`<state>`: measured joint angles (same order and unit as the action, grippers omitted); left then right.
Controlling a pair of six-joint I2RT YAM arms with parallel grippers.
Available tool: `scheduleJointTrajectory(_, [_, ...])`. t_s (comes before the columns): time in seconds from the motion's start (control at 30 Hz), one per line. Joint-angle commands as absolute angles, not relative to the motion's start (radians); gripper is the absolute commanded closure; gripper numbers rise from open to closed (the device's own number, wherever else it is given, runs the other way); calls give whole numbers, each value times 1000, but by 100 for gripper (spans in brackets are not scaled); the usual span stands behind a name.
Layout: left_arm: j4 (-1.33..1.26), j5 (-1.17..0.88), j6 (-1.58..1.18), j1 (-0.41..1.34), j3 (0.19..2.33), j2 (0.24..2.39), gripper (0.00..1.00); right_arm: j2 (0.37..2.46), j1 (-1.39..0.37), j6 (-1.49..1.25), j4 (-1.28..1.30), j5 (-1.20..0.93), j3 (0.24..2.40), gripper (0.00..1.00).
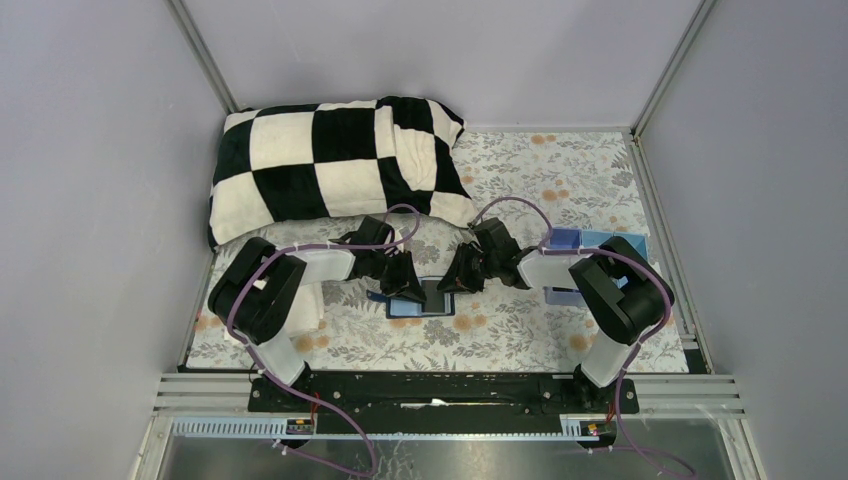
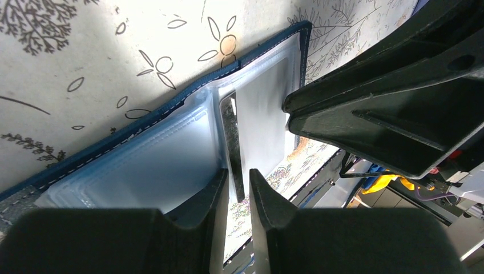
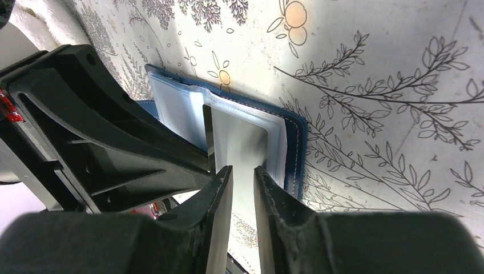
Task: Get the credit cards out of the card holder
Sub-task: Remove the credit card from the card holder.
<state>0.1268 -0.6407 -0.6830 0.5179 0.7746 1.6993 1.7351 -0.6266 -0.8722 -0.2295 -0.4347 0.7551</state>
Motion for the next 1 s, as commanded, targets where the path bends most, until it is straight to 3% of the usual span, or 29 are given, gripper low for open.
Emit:
scheduleJointTrajectory(0.0, [97, -619, -682, 517, 763, 1707, 76, 1711, -637, -859, -196, -394, 745, 72])
scheduleJointTrajectory(0.97, [87, -617, -683, 516, 761, 1716, 77, 1752, -665, -894, -303, -471, 716, 72])
